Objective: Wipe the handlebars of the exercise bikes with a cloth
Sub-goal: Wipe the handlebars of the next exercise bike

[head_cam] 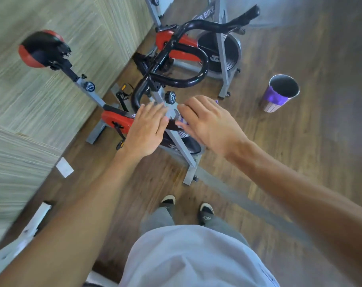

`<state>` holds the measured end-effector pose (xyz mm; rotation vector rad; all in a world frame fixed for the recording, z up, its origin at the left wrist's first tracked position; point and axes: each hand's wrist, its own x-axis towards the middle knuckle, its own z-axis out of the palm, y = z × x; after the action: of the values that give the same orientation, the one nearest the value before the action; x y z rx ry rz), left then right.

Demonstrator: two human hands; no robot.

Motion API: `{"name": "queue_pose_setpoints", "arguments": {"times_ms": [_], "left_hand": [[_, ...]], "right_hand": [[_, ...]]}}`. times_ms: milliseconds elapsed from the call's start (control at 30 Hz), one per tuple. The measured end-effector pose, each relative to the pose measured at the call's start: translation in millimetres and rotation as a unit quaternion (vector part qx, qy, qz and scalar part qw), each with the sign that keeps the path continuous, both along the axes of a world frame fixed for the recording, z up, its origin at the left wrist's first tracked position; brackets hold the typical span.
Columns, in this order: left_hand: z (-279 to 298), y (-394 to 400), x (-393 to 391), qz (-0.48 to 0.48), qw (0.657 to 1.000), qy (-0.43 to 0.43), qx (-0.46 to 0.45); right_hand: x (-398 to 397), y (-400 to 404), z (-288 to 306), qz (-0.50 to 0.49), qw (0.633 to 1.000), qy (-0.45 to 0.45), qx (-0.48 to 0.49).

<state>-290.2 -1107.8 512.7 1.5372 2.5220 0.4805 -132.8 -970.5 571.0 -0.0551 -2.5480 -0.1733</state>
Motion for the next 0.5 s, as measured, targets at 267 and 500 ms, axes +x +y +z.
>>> {"name": "queue_pose_setpoints", "arguments": {"times_ms": [267, 500], "left_hand": [[-5.5, -19.7, -25.1, 0.069, 0.997, -0.04, 0.02], [-1.8, -26.6, -42.5, 0.043, 0.999, -0.026, 0.005]], "right_hand": [[-14.2, -18.1, -19.5, -0.065, 0.921, -0.233, 0.306], [-57.0, -44.0, -40.7, -0.086, 0.905, -0.289, 0.3]]}}
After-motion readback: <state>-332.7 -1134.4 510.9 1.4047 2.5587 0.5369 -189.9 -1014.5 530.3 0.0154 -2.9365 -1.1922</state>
